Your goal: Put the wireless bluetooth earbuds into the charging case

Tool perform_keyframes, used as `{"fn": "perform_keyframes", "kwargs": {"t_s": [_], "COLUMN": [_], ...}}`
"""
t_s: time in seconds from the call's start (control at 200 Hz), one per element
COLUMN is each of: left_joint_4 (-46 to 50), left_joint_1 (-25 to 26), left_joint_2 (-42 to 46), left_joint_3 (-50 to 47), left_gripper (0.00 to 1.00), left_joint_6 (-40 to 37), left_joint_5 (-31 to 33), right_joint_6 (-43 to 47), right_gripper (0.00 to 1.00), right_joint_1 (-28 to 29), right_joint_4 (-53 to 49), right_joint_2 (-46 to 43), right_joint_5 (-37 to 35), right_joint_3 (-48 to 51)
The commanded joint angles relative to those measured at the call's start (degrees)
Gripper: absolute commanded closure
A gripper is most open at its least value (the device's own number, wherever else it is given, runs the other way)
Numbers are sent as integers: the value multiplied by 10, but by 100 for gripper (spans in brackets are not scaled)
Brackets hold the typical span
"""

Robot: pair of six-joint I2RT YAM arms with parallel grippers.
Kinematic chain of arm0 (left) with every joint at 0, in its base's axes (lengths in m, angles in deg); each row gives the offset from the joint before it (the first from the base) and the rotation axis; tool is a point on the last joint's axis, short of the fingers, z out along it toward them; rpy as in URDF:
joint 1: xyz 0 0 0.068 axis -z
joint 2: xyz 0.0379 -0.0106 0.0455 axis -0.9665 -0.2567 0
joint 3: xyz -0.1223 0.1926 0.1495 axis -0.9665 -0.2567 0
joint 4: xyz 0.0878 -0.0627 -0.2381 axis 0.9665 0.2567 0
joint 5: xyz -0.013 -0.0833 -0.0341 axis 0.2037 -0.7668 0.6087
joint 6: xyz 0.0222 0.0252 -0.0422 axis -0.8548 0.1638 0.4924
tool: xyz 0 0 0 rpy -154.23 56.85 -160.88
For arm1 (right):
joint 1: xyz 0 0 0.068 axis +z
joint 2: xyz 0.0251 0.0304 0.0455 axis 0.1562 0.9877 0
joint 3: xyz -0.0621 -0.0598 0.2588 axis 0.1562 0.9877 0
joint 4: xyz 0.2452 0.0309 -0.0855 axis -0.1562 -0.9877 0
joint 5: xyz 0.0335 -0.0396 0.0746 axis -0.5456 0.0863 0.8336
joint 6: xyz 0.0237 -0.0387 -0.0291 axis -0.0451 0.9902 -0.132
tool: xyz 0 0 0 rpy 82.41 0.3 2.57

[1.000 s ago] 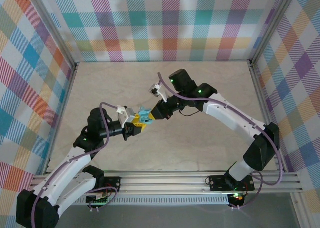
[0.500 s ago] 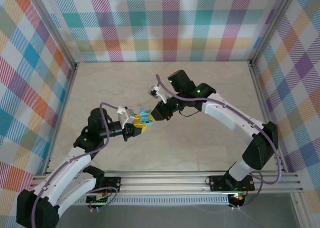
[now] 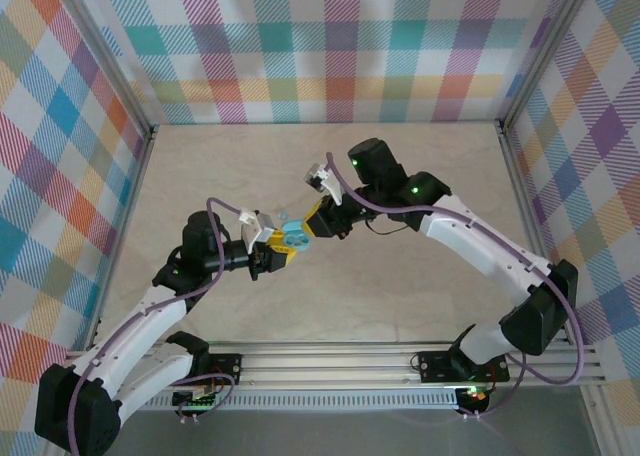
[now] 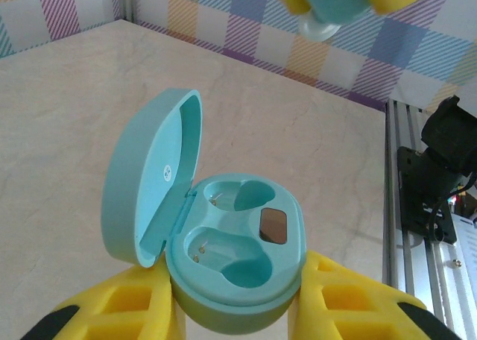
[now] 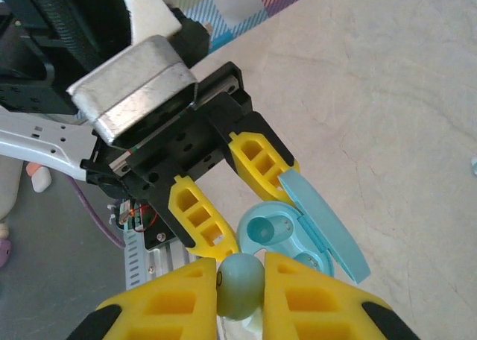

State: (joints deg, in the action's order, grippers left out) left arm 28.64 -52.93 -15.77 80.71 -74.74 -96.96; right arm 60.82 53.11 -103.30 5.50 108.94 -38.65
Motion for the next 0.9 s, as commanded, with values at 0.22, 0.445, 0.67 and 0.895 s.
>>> {"fn": "perform_keyframes", "kwargs": {"t_s": [0.22,0.445,0.67,0.895], "left_joint_4": [-36,-41,-41,-44], "left_joint_1": [0,0,0,0], "left_joint_2": [-4,-7,-3,-3], "left_joint_3": [31,36,36,40], "left_gripper": [100,100,100,100], "left_joint_6": [27,31,30,29], "left_joint_5": [-33,-39,-54,-61], "right_joint_6": [32,41,52,47], "right_gripper": [82,82,82,82], "right_joint_1": [34,36,35,35], "right_joint_4": [-1,3,-5,-9], "right_joint_2": [-2,0,7,16], "right_joint_5": [-32,-54,-83,-83], "right_joint_3": [23,34,35,29]}}
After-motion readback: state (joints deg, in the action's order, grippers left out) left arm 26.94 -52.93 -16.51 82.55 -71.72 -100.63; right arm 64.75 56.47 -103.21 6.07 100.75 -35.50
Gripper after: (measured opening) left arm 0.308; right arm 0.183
